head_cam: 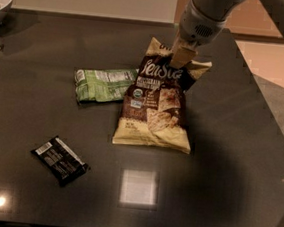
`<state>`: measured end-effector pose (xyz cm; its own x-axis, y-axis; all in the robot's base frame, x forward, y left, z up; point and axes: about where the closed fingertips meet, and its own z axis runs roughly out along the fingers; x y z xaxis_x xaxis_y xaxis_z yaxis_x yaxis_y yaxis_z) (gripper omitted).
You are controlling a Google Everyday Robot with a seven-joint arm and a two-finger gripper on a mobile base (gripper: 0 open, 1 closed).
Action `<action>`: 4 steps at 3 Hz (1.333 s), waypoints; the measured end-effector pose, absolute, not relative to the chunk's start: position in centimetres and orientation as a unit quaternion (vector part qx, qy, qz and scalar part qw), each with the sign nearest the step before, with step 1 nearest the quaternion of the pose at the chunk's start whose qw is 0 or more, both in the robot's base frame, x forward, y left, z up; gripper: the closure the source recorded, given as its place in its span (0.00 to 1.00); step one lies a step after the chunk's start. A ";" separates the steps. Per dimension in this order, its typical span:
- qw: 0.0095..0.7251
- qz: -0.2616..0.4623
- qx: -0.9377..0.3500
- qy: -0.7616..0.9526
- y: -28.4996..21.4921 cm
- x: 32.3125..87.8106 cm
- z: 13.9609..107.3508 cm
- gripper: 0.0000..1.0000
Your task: Move brown chip bag near green jalapeno chip bag
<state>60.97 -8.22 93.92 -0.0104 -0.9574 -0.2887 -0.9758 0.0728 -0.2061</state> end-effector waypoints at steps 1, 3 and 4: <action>0.181 0.016 -0.678 0.712 -7.7 62.5 94.2 0.36; 0.186 0.015 -0.678 0.711 -7.3 62.9 94.0 0.00; 0.186 0.015 -0.678 0.711 -7.3 62.9 94.0 0.00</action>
Offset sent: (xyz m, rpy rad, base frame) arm 0.0139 0.0048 0.0023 -0.0095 -0.0150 -0.0082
